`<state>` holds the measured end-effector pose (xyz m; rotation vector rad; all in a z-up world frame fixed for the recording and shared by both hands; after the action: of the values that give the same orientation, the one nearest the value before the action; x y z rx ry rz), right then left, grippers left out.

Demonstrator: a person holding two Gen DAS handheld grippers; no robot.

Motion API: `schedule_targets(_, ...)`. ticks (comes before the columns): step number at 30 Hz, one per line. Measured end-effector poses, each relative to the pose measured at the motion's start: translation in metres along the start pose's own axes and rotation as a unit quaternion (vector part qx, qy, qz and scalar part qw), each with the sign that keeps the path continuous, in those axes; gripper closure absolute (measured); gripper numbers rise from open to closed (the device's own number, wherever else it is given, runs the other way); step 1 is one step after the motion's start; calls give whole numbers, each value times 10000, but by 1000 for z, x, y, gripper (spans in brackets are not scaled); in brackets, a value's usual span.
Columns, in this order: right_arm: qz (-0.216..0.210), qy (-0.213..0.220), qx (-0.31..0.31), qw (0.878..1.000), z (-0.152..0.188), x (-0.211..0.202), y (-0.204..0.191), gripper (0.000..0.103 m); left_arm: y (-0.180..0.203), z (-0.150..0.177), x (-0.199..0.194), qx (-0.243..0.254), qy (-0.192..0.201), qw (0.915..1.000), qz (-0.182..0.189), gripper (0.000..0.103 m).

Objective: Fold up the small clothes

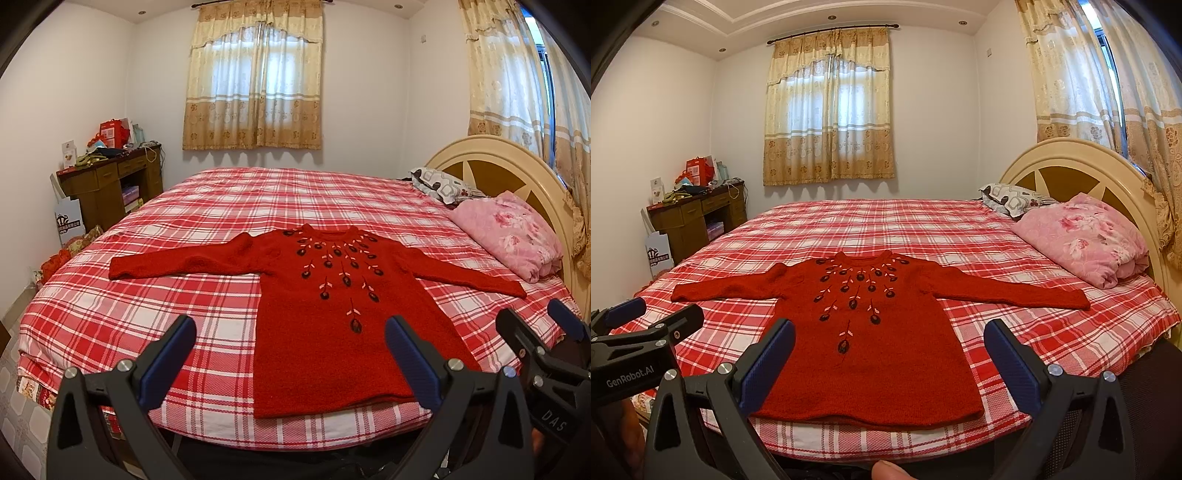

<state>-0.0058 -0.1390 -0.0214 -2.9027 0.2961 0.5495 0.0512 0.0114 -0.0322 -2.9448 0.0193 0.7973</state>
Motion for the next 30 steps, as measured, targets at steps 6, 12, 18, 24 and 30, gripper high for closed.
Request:
schedule_targets(6,-24,-23,-6,10000,1,2,2,1,3,1,1,1,-19,10000,7,0)
schedule_targets(12,-20,-27,-7,10000,1,2,2,1,3,1,1,-1,-21,10000,6,0)
schedule_targets(18,-25,-28,-4,10000,1,2,1,1,4,1,1,-3,-15,10000,9,0)
schedule_targets(24,-15,-33,-6,10000,2,2,1,1,6,2,1,-10,-22,10000,13,0)
schedule_targets(30,-17,-40,-10,10000,3,2,1,1,11,3,1,-22,-29,10000,21,0)
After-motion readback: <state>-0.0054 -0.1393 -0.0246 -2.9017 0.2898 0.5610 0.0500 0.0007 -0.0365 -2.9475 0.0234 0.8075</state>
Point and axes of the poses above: each gripper's, at about its wrist camera, not at the fingertips, and x roughly the way its jaws point, y to its right, z to its underside, the point moved 6 cm from there along x, roughly the way its jaws point, and after that the axes turned 10 degrees about x, right-handed, at the moved point
